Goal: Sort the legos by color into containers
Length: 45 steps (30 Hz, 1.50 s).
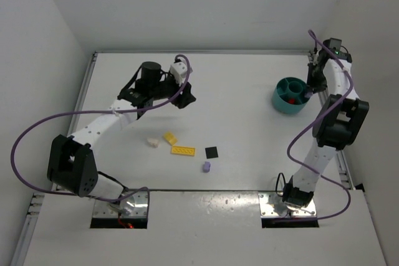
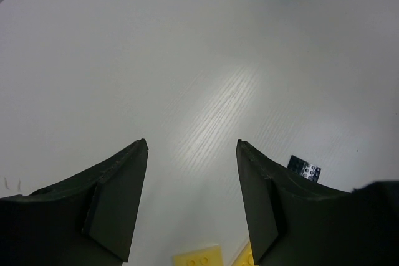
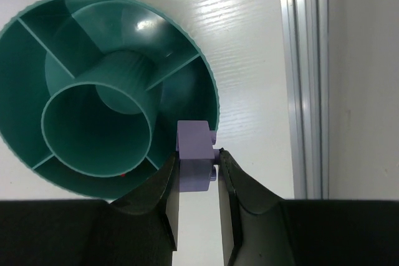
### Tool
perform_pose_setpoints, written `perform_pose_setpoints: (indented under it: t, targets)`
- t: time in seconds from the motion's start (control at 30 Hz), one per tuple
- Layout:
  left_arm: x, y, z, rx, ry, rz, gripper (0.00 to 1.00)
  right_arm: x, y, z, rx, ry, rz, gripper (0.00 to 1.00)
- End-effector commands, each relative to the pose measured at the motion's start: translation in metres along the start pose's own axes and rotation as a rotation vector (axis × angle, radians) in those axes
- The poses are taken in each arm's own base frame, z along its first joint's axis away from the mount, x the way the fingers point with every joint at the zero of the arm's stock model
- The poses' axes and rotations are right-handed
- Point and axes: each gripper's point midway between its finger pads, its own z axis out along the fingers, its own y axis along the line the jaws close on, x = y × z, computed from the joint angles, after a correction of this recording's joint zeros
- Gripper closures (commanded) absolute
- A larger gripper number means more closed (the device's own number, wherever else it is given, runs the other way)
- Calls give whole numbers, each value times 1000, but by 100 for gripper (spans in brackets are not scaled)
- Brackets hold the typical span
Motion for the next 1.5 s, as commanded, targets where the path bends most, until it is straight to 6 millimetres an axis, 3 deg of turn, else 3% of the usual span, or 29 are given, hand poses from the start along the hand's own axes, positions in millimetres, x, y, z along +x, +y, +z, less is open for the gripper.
perform_pose_setpoints:
  t: [0.0, 0.2, 0.27, 0.37, 0.5, 0.67, 0.77, 0.8, 0.9, 0.93, 1.03, 1.07, 1.27, 1.37, 1.47]
  targets:
    - [-13, 3, -9, -6, -52, 16, 35, -12, 0, -2, -15, -24, 22, 94]
    - [-8, 3, -6, -5, -44, 11, 35, -9, 2, 3, -26, -7, 21, 84]
    - [-4, 3, -6, -3, -36, 6, 35, -10, 4, 3, -36, -7, 21, 70]
    - [-4, 3, -6, -3, -36, 6, 35, -13, 5, -4, -44, -26, 31, 58]
    - [-4, 3, -6, -3, -36, 6, 35, -14, 5, -13, -43, -42, 32, 54]
    - [-3, -2, -10, 12, -36, 25, 34, -27, 6, -48, -63, -136, 33, 54]
    - [14, -27, -17, 121, 10, 97, 35, -31, 25, -75, -179, -195, -10, 54]
    - [31, -39, -20, 165, 66, 110, 35, -30, 31, -91, -215, -228, -15, 54]
    - [79, -70, -26, 237, 207, 224, 35, -18, 59, -112, -356, -241, -74, 54]
    - [98, -76, -28, 253, 259, 233, 35, -13, 64, -111, -390, -230, -86, 54]
    - [124, -98, -36, 312, 332, 290, 37, 4, 85, -112, -493, -186, -101, 54]
    - [141, -114, -39, 365, 370, 310, 37, 11, 85, -109, -496, -169, -98, 54]
    - [172, -164, -54, 611, 429, 531, 35, 15, 90, -106, -521, -162, -105, 54]
    - [178, -186, -50, 729, 410, 587, 34, 18, 91, -107, -531, -154, -104, 54]
    - [172, -198, -35, 740, 403, 610, 33, 18, 91, -107, -531, -154, -104, 54]
